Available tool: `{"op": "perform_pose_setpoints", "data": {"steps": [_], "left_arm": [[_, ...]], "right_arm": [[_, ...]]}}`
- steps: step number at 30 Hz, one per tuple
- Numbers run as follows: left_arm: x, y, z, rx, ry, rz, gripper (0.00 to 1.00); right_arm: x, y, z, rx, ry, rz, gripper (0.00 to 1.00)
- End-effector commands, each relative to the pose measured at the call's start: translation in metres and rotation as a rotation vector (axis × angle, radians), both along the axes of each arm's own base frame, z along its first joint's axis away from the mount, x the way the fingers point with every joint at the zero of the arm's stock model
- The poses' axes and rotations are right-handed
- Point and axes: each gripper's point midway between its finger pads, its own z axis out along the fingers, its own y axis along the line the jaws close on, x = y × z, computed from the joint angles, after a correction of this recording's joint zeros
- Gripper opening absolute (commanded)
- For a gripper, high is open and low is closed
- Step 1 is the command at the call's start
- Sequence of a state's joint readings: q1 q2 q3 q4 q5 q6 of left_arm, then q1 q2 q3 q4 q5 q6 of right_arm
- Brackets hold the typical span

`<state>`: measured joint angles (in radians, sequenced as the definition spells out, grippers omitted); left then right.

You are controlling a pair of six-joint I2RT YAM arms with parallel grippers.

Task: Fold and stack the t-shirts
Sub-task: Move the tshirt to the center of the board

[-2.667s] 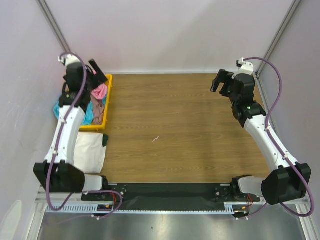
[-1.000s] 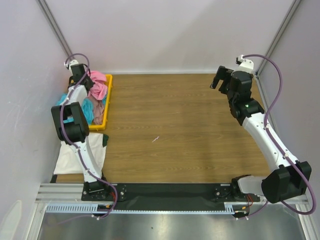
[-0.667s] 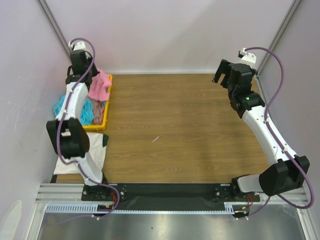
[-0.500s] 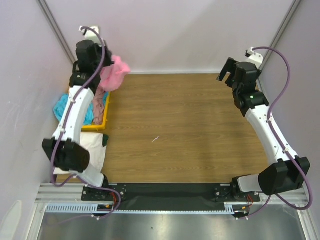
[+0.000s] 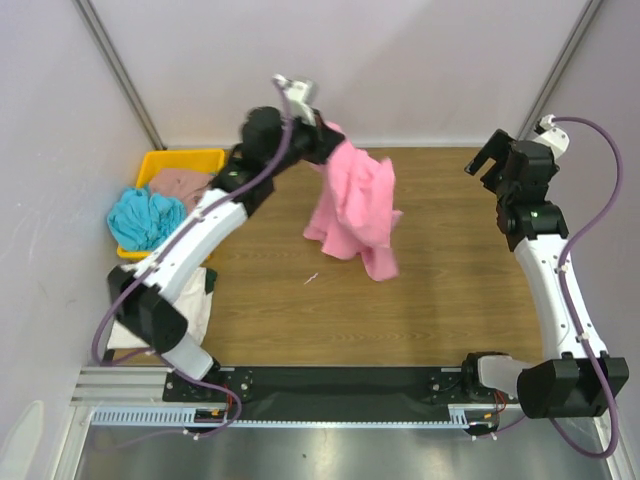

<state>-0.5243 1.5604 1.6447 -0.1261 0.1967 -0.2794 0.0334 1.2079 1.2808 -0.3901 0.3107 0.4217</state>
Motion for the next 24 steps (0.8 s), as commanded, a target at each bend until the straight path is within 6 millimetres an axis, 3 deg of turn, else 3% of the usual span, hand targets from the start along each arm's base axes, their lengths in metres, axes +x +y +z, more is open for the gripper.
{"op": "perform_pose_setpoints", "data": {"steps": [1,2,3,4,5,6,7,8,9,11,16,20,24], "left_arm": [[-0.024,-0.070,-0.024,-0.006,0.014,-0.177,0.00],[-0.027,-0.078,-0.041,0.020,0.028,-0.184,0.03],[-0.030,-0.088,-0.045,0.018,0.000,-0.183,0.05],[-0.031,-0.092,-0.067,0.035,0.029,-0.185,0.09],[-0.031,-0.096,-0.076,0.033,0.046,-0.189,0.20],[-0.031,-0.100,-0.084,0.035,0.061,-0.194,0.33],[-0.031,-0.102,-0.091,0.040,0.077,-0.195,0.57],[-0.028,-0.102,-0.099,0.051,0.095,-0.184,0.95],[-0.028,-0.099,-0.108,0.077,0.129,-0.170,1.00],[-0.018,-0.090,-0.107,0.117,0.140,-0.098,1.00],[-0.003,-0.050,-0.137,0.258,0.226,0.101,1.00],[-0.015,-0.027,-0.191,0.286,0.369,0.118,1.00],[-0.028,-0.016,-0.235,0.345,0.435,0.096,0.99]], "right_arm": [[-0.009,0.007,-0.008,-0.002,0.023,0.060,1.00],[-0.011,0.010,-0.011,-0.004,0.034,0.077,1.00],[-0.012,0.015,-0.017,-0.003,0.049,0.114,1.00],[-0.013,0.017,-0.020,-0.011,0.058,0.132,1.00],[-0.013,0.023,-0.023,-0.008,0.061,0.161,1.00],[-0.014,0.026,-0.031,-0.002,0.077,0.177,1.00],[-0.014,0.027,-0.034,-0.011,0.083,0.195,1.00],[-0.014,0.034,-0.037,-0.006,0.088,0.234,1.00],[-0.014,0.038,-0.041,-0.007,0.096,0.258,1.00],[-0.014,0.048,-0.053,-0.011,0.125,0.327,1.00],[-0.020,0.089,-0.079,0.014,0.179,0.501,0.99],[-0.025,0.123,-0.122,0.022,0.263,0.565,0.96],[-0.029,0.154,-0.154,0.005,0.338,0.653,0.84]]}}
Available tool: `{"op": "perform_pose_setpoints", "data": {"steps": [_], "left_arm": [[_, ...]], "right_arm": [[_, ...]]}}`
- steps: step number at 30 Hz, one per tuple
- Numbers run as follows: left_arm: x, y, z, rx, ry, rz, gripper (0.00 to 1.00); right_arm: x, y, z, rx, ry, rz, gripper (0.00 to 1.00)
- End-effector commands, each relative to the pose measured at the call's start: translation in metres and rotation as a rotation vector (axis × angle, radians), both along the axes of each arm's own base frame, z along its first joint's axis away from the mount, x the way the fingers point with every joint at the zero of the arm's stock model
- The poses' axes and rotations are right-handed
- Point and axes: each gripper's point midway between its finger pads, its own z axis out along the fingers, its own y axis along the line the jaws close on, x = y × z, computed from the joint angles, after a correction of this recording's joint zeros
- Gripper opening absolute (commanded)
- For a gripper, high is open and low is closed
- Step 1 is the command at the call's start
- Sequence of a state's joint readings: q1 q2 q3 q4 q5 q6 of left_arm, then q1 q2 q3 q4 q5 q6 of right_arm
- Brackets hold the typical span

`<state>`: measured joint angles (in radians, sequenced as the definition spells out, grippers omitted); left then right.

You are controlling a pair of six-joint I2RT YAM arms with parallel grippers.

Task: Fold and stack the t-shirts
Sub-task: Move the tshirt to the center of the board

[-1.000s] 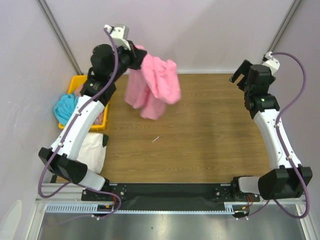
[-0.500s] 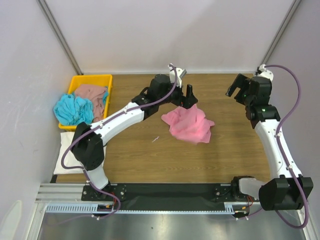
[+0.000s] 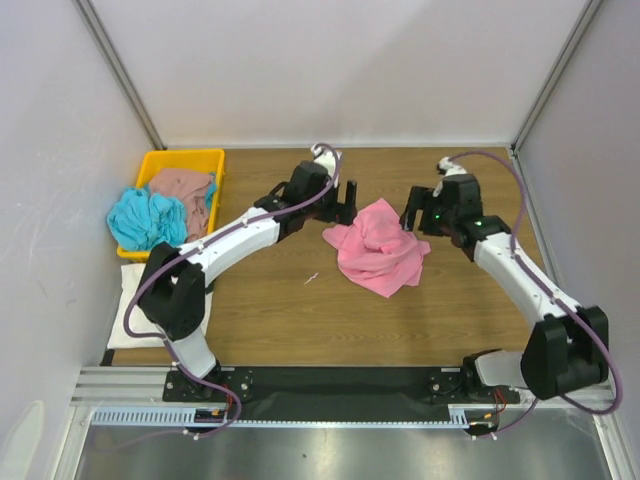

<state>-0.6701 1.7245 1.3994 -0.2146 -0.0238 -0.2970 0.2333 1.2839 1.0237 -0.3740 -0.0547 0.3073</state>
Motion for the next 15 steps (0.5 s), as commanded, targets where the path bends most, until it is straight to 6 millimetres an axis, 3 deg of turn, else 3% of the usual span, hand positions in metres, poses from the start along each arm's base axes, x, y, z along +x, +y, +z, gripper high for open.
{"op": "perform_pose_setpoints", "data": {"steps": [1,4,5,6,8,10,11,15], "left_arm": [[-0.013,0.022,-0.036,0.059,0.070,0.037,0.99],[-0.009,0.034,-0.052,0.092,0.086,0.066,1.00],[-0.007,0.036,-0.059,0.093,0.088,0.068,0.99],[-0.005,0.036,-0.060,0.087,0.087,0.069,1.00],[0.003,0.035,-0.068,0.100,0.083,0.079,0.99],[0.009,0.036,-0.073,0.114,0.089,0.101,0.99],[0.014,0.035,-0.071,0.111,0.086,0.126,0.98],[0.023,0.042,-0.101,0.156,0.136,0.211,0.91]], "right_arm": [[0.002,0.027,-0.017,-0.014,0.008,0.096,0.84],[0.003,0.039,-0.041,-0.065,0.062,0.127,0.81],[0.003,0.039,-0.049,-0.089,0.089,0.121,0.76],[0.003,0.043,-0.058,-0.098,0.115,0.131,0.58],[0.002,0.046,-0.065,-0.109,0.137,0.142,0.32],[0.002,0.049,-0.063,-0.124,0.135,0.150,0.02],[0.003,0.044,-0.062,-0.148,0.130,0.132,0.00],[-0.001,0.036,-0.039,-0.147,0.076,0.096,0.00]]}}
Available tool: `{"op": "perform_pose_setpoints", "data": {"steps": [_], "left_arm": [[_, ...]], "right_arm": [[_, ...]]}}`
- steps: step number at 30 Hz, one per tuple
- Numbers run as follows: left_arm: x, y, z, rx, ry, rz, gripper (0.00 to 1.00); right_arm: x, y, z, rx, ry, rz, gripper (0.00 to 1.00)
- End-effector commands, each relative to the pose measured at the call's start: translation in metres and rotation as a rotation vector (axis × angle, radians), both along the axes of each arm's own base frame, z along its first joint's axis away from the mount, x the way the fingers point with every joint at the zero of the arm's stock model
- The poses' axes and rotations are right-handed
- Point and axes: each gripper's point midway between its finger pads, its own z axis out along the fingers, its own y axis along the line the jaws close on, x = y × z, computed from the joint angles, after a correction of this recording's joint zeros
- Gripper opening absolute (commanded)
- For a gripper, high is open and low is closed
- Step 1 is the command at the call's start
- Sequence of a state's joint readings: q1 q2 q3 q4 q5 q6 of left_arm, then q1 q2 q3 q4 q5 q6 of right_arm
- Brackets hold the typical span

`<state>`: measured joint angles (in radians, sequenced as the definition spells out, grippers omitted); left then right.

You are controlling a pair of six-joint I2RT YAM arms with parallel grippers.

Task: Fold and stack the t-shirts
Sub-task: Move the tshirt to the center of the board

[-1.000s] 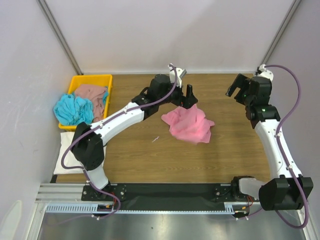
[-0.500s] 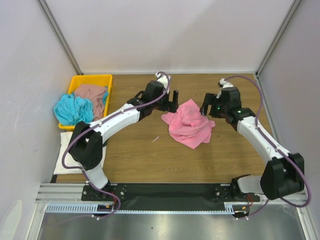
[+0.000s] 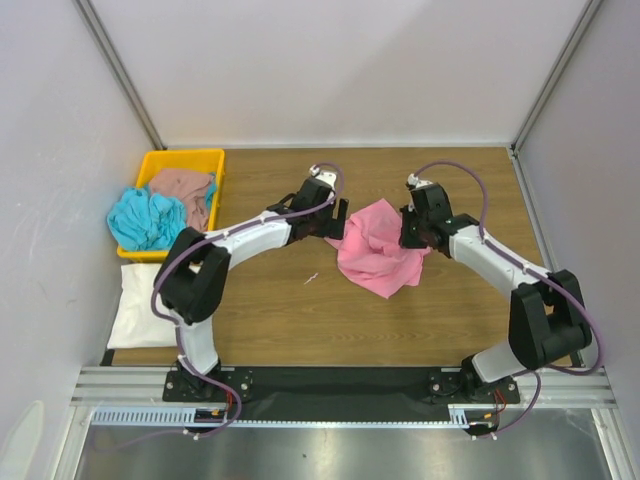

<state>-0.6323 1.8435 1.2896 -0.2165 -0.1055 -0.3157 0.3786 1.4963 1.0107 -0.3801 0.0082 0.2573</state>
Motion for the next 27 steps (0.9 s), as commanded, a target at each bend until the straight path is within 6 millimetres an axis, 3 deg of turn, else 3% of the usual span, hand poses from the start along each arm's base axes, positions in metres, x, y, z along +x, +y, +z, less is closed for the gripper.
{"op": "perform_pose_setpoints", "data": {"steps": [1,6,10,14,18,21,23,25,27], "left_arm": [[0.024,0.002,0.000,0.004,-0.030,0.103,0.88],[0.032,0.002,-0.009,0.006,-0.029,0.133,0.86],[0.033,0.000,-0.019,-0.003,-0.015,0.145,0.78],[0.029,-0.010,-0.039,-0.035,0.032,0.128,0.74],[0.031,-0.018,-0.041,-0.071,0.026,0.106,0.66],[0.034,-0.017,-0.038,-0.069,0.010,0.110,0.52],[0.036,-0.017,-0.039,-0.066,0.001,0.111,0.34],[0.038,-0.014,-0.038,-0.059,-0.007,0.124,0.04],[0.045,-0.006,-0.024,-0.052,-0.034,0.153,0.00]], "right_arm": [[0.011,-0.005,0.049,0.007,-0.132,-0.041,0.00],[-0.002,-0.017,0.080,0.038,-0.216,-0.100,0.00],[-0.009,-0.022,0.079,0.055,-0.226,-0.132,0.00],[-0.009,-0.015,0.081,0.101,-0.251,-0.111,0.00],[-0.007,-0.012,0.083,0.109,-0.248,-0.106,0.00],[-0.006,-0.012,0.084,0.105,-0.244,-0.111,0.00],[-0.004,-0.011,0.087,0.112,-0.246,-0.112,0.00],[-0.001,-0.008,0.096,0.125,-0.260,-0.107,0.00],[0.003,-0.007,0.104,0.130,-0.276,-0.106,0.00]]}}
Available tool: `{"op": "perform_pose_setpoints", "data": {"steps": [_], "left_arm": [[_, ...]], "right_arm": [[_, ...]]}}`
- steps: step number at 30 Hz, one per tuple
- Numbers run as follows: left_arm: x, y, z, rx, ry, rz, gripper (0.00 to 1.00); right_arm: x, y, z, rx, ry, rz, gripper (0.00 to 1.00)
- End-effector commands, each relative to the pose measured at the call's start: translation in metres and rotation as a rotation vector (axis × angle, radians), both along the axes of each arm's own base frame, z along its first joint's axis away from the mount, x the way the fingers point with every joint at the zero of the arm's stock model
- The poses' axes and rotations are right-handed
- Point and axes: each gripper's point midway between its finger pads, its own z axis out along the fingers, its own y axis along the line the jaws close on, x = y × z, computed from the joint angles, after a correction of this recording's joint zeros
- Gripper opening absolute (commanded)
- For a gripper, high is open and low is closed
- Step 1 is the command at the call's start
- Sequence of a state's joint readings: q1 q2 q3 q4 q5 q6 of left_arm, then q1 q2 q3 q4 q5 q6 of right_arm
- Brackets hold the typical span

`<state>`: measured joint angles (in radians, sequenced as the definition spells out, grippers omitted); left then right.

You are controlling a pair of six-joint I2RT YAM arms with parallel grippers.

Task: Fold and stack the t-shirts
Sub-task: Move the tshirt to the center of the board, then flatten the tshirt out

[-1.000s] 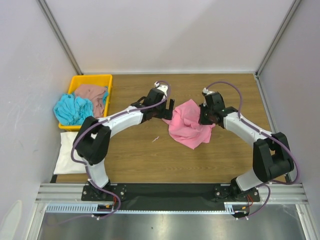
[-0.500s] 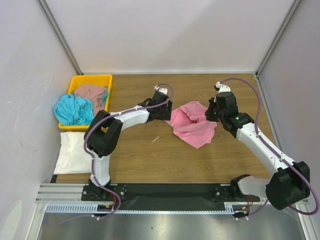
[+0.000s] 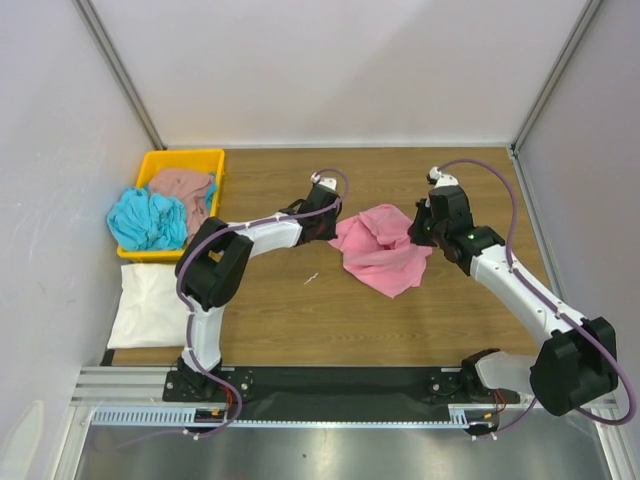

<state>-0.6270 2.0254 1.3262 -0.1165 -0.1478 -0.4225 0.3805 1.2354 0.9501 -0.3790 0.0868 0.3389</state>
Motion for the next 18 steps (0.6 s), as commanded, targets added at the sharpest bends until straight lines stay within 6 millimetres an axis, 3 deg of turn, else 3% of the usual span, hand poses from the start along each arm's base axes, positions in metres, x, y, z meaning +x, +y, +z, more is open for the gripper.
{"op": "perform_pose_setpoints", "data": {"steps": [1,2,4,5,10,13,14,18], "left_arm": [[0.024,0.009,0.040,-0.020,-0.095,0.056,0.00],[0.032,0.023,0.052,-0.014,-0.120,0.091,0.00],[0.043,0.048,0.099,-0.047,-0.195,0.131,0.00],[0.045,0.056,0.114,-0.064,-0.213,0.137,0.00],[0.050,0.111,0.219,-0.117,-0.358,0.155,0.00],[0.038,0.126,0.263,-0.077,-0.433,0.144,0.00],[0.026,0.131,0.290,-0.089,-0.483,0.141,0.00],[-0.011,0.162,0.355,-0.094,-0.615,0.215,0.00]], "right_arm": [[0.017,0.009,0.040,0.041,-0.088,0.002,0.00],[0.023,0.010,0.058,0.050,-0.121,-0.003,0.00],[0.027,0.005,0.071,0.045,-0.134,-0.022,0.00],[0.031,0.004,0.090,0.056,-0.171,-0.030,0.00],[0.040,-0.014,0.133,0.102,-0.256,-0.070,0.00],[0.039,-0.015,0.160,0.133,-0.312,-0.045,0.00],[0.040,-0.019,0.169,0.137,-0.333,-0.042,0.00],[0.033,-0.016,0.199,0.134,-0.394,0.016,0.00]]}}
